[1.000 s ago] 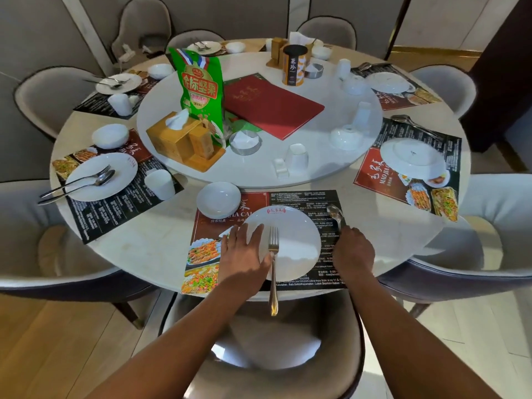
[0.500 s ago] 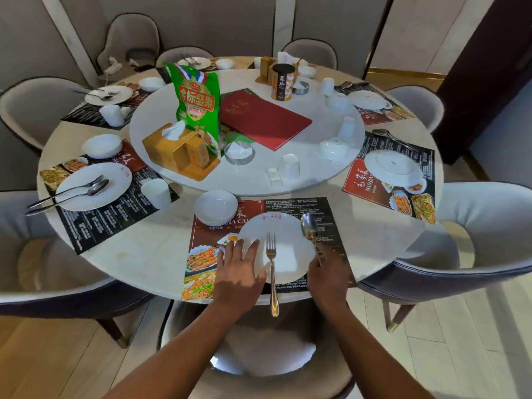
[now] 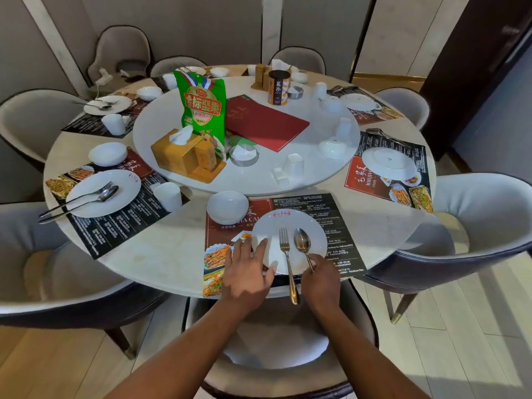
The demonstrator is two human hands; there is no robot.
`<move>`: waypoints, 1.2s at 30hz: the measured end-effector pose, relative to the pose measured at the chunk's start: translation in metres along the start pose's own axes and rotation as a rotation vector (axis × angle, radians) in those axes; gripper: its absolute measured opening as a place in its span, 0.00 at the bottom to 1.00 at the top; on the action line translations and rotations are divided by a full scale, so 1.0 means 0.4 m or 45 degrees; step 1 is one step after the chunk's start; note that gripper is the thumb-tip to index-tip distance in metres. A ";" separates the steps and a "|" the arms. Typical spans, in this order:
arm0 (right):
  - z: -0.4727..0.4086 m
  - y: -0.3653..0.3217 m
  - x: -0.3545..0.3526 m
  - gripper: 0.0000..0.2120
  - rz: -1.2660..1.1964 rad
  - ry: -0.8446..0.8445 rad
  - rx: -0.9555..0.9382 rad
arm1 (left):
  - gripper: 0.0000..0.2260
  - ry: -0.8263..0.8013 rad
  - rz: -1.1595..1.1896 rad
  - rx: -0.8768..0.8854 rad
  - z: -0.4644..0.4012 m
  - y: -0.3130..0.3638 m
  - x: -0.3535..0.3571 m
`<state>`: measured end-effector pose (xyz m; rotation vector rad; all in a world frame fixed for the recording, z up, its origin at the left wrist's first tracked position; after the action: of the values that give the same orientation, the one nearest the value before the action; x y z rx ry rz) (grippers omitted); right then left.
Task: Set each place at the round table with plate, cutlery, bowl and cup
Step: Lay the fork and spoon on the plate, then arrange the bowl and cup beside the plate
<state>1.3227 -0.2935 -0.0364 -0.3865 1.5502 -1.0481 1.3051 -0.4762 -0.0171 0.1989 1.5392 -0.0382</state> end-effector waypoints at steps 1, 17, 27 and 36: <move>0.003 -0.002 0.002 0.15 0.001 -0.002 -0.004 | 0.30 -0.001 0.002 0.006 0.000 -0.002 -0.003; 0.022 -0.019 -0.003 0.10 0.136 0.011 0.007 | 0.30 0.013 0.050 0.066 -0.011 -0.008 -0.009; 0.005 -0.043 -0.078 0.16 0.320 0.090 0.101 | 0.30 0.072 0.082 0.141 -0.031 0.032 -0.018; -0.096 -0.148 -0.120 0.18 0.474 0.033 -0.118 | 0.28 0.197 0.072 0.106 -0.105 0.072 -0.046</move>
<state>1.2832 -0.2748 0.0369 -0.1378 1.6211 -0.6962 1.2674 -0.4436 0.0034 0.3172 1.6871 -0.0429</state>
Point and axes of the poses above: each hand's wrist, its own z-axis away from the middle knuckle, its own x-axis out of the palm, y = z × x, the point moved 5 cm from there along -z, towards the middle knuckle, and after that the axes turned 8 degrees about -z, right-handed, at the moved point
